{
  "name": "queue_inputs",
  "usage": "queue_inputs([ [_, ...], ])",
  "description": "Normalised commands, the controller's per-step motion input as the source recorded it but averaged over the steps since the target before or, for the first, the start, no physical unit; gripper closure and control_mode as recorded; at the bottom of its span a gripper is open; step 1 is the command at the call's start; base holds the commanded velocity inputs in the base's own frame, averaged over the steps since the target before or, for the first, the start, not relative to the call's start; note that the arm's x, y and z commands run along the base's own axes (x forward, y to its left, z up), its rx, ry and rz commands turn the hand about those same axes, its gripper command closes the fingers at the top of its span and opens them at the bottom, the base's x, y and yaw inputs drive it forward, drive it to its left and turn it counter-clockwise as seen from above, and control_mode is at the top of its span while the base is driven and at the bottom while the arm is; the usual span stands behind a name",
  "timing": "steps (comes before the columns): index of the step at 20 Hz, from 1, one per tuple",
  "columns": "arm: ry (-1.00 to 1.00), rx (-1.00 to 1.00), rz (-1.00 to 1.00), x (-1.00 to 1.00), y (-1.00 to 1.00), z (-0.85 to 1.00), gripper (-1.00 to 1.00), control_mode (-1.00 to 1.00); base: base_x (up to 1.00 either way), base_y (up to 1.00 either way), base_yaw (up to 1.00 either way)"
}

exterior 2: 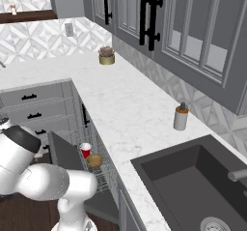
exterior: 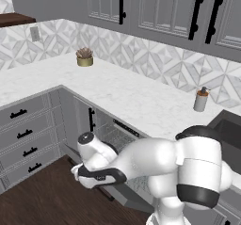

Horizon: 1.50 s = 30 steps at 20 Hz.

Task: Pick up the cup and bowl from the counter, place them in the dishwasher, and close the dishwasher door.

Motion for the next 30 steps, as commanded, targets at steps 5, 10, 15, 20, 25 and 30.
queue_inputs([
  [5,-0.07,-0.21,-0.09,0.11,0.13,-0.41,-1.00,-1.00,0.00,0.00,0.00],
  [10,-0.02,-0.21,-0.02,0.16,0.62,-0.36,-1.00,-1.00,0.00,0.00,0.00],
  [15,0.06,-0.15,0.04,0.17,0.40,-0.13,-1.00,-1.00,0.00,0.00,0.00],
  [20,0.05,-0.24,0.10,0.19,0.46,-0.12,-1.00,-1.00,0.00,0.00,0.00],
  [25,0.09,-0.19,0.19,0.10,0.02,-0.27,-1.00,-1.00,0.00,0.00,0.00],
  [30,0.05,-0.15,0.19,0.36,-0.03,-0.65,-1.00,-1.00,0.00,0.00,0.00],
])
